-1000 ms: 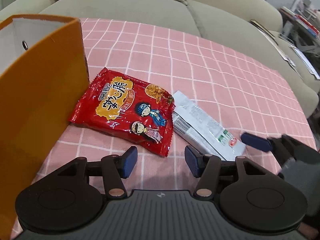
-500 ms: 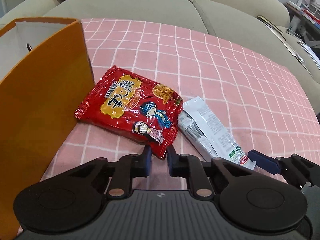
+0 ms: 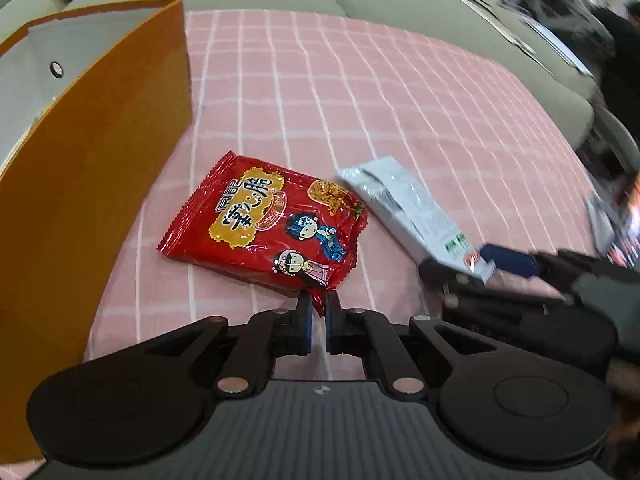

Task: Organize snacks
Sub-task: 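Lower the left gripper over the red chip bag while the right approaches the white bar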

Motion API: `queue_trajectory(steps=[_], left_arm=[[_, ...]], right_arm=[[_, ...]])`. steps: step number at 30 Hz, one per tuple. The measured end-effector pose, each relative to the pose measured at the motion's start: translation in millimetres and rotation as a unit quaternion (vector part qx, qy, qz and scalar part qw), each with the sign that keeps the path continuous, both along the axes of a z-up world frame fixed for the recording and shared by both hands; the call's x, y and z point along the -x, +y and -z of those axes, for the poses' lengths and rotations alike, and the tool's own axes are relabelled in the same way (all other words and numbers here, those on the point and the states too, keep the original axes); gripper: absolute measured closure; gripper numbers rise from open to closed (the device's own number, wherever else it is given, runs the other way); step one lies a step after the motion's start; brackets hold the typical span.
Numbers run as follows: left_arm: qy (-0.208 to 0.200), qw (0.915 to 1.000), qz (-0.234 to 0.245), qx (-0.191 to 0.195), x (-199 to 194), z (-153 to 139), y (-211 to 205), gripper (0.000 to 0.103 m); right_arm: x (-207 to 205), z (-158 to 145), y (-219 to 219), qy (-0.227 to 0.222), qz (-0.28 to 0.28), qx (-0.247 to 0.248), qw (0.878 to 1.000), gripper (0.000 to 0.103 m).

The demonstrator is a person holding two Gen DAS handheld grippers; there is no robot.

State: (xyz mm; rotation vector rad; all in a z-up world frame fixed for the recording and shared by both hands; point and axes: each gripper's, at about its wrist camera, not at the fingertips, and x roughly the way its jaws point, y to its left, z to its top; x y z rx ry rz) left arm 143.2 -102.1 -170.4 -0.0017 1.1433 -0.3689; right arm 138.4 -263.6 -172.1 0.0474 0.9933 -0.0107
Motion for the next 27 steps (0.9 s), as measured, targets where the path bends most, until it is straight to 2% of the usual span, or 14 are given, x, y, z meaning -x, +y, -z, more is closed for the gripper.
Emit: queue_trajectory(steps=[4, 8, 15, 18, 20, 23, 24, 25, 26, 27], left_arm=[[0.011, 0.999, 0.044, 0.004, 27.7, -6.3, 9.0, 0.097], [0.024, 0.9975, 0.066, 0.005, 46.2, -7.4, 12.6, 0.097], [0.043, 0.9973, 0.059, 0.006, 68.7, -4.4, 28.8, 0.097], [0.052, 0.9973, 0.052, 0.008, 72.7, -3.4, 34.5, 0.093], [0.061, 0.9969, 0.051, 0.002, 74.3, -2.2, 37.3, 0.085], [0.065, 0.9969, 0.035, -0.028, 77.2, -3.9, 41.5, 0.081], [0.063, 0.9969, 0.028, -0.037, 76.7, -4.9, 43.1, 0.072], [0.058, 0.9974, 0.016, -0.04, 76.6, -8.3, 44.6, 0.058], [0.052, 0.998, 0.007, -0.034, 76.3, -11.6, 46.2, 0.049], [0.046, 0.9986, -0.006, -0.025, 75.3, -15.0, 47.7, 0.033]], right_arm=[[24.6, -2.4, 2.6, 0.013, 0.034, -0.008, 0.999, 0.047], [50.3, -4.7, 13.1, 0.028, 0.044, -0.004, 0.999, 0.047], [77.0, -4.4, 21.5, 0.056, 0.031, -0.016, 0.998, 0.046], [78.6, -4.6, 21.5, 0.064, 0.021, -0.026, 0.997, 0.043], [80.7, -3.7, 21.9, 0.067, 0.015, -0.033, 0.997, 0.041], [82.0, -8.4, 19.7, 0.063, 0.005, -0.051, 0.997, 0.037], [82.9, -10.2, 17.7, 0.059, 0.001, -0.059, 0.996, 0.034], [84.2, -13.3, 16.0, 0.055, -0.002, -0.064, 0.996, 0.031], [84.6, -15.1, 15.0, 0.049, -0.008, -0.067, 0.997, 0.031], [83.4, -15.5, 15.8, 0.044, -0.016, -0.066, 0.997, 0.03]])
